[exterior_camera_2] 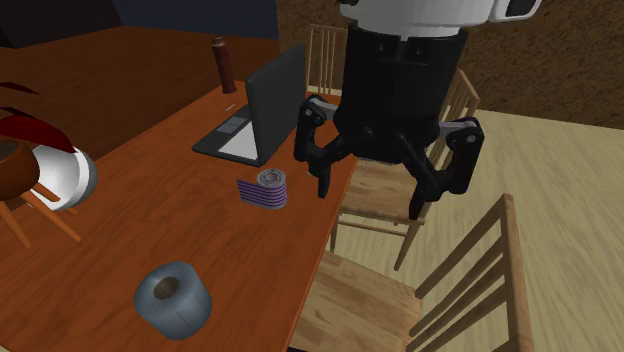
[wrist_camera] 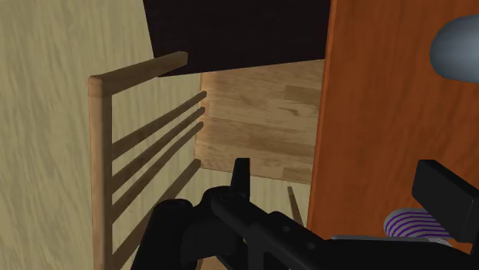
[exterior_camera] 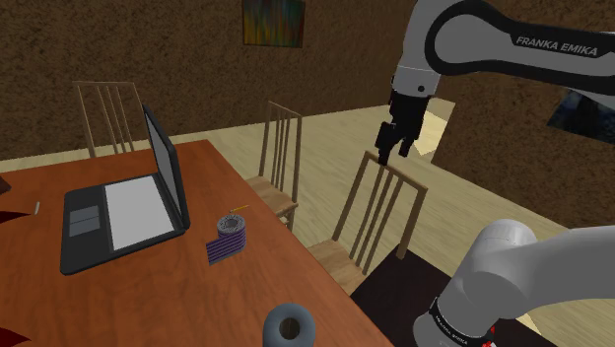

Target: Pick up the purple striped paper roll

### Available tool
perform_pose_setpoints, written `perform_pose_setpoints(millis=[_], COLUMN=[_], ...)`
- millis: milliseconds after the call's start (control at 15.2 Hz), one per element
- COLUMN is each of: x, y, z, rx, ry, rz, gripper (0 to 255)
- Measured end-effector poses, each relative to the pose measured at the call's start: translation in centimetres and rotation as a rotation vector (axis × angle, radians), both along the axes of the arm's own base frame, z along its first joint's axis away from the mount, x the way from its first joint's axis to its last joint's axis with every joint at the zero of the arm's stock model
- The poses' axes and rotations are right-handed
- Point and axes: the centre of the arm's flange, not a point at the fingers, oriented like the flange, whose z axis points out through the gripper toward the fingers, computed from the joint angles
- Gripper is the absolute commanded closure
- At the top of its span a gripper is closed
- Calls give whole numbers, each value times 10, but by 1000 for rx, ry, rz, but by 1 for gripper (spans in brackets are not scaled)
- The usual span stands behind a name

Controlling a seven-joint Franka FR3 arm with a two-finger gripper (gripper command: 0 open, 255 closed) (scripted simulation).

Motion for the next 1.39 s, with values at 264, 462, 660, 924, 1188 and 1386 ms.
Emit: perform_pose_setpoints(millis=[264, 462, 660, 924, 1188, 1386], x=[14, 33, 50, 80, 109, 131], y=[19, 46, 70, 101, 133, 156], z=[-16, -37, -59, -92, -120, -140], rx=[-2, -6, -9, -12, -17, -19], ry=[0, -1, -3, -5, -7, -9], rz=[-23, -57, -93, -140, -187, -223], gripper=[0, 0, 0, 0, 0, 0])
